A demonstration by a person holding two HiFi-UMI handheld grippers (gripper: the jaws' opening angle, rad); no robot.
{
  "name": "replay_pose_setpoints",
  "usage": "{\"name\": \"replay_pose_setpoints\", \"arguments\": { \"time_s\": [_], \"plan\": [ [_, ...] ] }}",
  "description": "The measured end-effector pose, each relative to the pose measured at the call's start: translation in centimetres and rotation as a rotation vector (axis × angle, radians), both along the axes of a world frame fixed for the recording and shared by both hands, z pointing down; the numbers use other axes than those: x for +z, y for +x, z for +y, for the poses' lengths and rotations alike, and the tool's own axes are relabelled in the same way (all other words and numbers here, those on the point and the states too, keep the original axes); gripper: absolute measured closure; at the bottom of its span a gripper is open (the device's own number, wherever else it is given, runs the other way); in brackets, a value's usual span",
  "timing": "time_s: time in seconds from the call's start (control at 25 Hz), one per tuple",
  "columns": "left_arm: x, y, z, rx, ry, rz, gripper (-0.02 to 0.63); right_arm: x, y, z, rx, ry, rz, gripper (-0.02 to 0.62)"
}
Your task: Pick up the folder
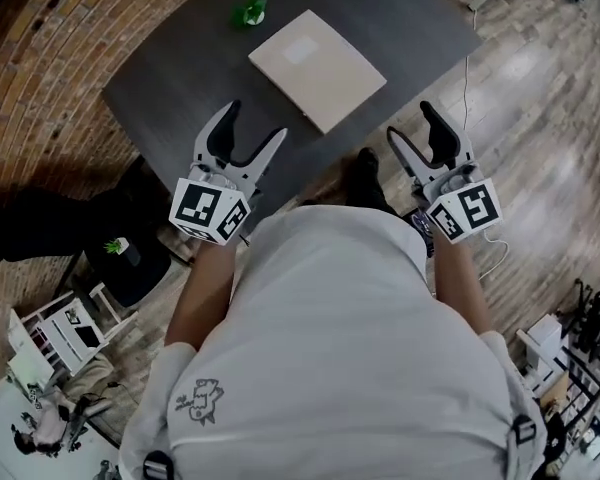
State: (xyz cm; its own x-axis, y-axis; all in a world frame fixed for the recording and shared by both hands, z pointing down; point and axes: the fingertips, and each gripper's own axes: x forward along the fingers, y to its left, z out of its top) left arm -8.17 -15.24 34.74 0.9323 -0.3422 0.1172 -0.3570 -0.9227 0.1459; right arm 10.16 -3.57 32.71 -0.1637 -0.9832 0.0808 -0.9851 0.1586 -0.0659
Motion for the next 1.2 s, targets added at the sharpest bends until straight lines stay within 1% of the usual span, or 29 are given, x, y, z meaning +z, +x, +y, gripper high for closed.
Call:
{"name": "replay_pose_setpoints", "arguments": {
  "time_s": [0.12, 0.28, 0.52, 0.72, 0.92, 1.2],
  "plan": [
    [-0.1, 1.6, -1.5, -0.058, 0.005, -0.010, 0.255, 0.0, 2.3, -3.0, -0.067, 0.001, -0.003, 0.296],
    [0.1, 3.0, -3.0, -0.170, -0.018, -0.028, 0.255, -0.5, 4.8, -7.2, -0.181, 0.003, -0.017, 0.296],
    [-0.5, 6.1, -4.6, -0.282, -0.023, -0.043, 0.255, -0.8, 8.2, -11.6, -0.319, -0.009, -0.029, 0.296],
    [-0.2, 8.6, -4.4, -0.352, -0.023, -0.065, 0.255, -0.3, 10.8, -13.3, -0.423, -0.016, -0.043, 0.296],
    [-0.2, 10.0, -4.5, -0.431, -0.027, -0.068, 0.255, 0.3, 12.5, -14.5, -0.519, -0.038, -0.047, 0.293],
    [0.7, 10.7, -3.7, -0.469, -0.047, -0.086, 0.255, 3.2, 12.9, -16.2, -0.600, -0.128, -0.051, 0.287]
  ]
}}
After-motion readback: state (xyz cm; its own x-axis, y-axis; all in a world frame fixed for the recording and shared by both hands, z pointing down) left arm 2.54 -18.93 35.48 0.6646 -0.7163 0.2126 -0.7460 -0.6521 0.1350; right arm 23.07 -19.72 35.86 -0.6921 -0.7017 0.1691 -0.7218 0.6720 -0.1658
